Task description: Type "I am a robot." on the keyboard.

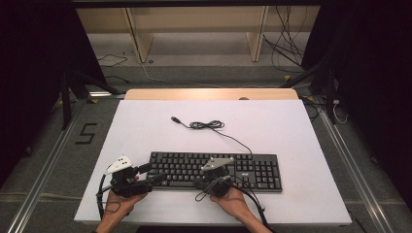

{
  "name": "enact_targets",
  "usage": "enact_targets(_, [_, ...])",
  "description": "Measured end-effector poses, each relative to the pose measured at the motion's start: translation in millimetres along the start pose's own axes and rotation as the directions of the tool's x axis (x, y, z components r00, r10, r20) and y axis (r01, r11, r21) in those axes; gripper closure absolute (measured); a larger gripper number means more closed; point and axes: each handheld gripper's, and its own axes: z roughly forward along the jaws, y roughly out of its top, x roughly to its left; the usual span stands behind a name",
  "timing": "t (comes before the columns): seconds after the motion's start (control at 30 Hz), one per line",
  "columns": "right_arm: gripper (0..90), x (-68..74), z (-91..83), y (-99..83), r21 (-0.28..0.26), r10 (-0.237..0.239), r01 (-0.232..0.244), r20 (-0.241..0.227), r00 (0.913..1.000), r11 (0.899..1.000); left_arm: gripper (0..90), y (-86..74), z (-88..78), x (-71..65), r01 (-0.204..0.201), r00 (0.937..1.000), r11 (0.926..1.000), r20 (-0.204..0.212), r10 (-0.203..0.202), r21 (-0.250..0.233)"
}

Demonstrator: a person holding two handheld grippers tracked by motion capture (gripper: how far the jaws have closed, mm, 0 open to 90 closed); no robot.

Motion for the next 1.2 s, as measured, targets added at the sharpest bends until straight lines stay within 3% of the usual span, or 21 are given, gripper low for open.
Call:
enact_targets(0.33, [90.0,0.6,-1.3,0.4,-0.005,0.008,-0.008,0.003,1.0,1.0,27.4,0.2,2.2,3.1,0.001,0.9999,1.0,-0.011,-0.001,0.004])
enact_targets(0.47, [87.3,-3.6,-10.5,2.9,-0.056,0.042,-0.043,-0.019,0.9989,0.997,27.6,0.5,2.7,6.7,0.015,0.9997,0.9999,-0.021,-0.015,0.0])
enact_targets(0.7, [72.5,-9.2,-20.6,4.8,-0.092,0.065,-0.067,-0.03,0.9975,0.993,30.4,0.7,6.4,10.2,0.027,0.9984,0.9995,-0.049,-0.026,0.014])
enact_targets(0.93, [56.2,-9.8,-22.8,5.4,-0.097,0.066,-0.071,-0.049,0.9966,0.993,45.5,0.8,14.6,12.9,0.018,0.9962,0.9982,-0.086,-0.013,0.056])
enact_targets(1.2, [48.9,-10.2,-28.9,6.4,-0.127,0.055,-0.061,-0.048,0.9973,0.99,65.2,1.4,21.6,14.6,-0.001,0.9942,0.996,-0.107,0.01,0.09])
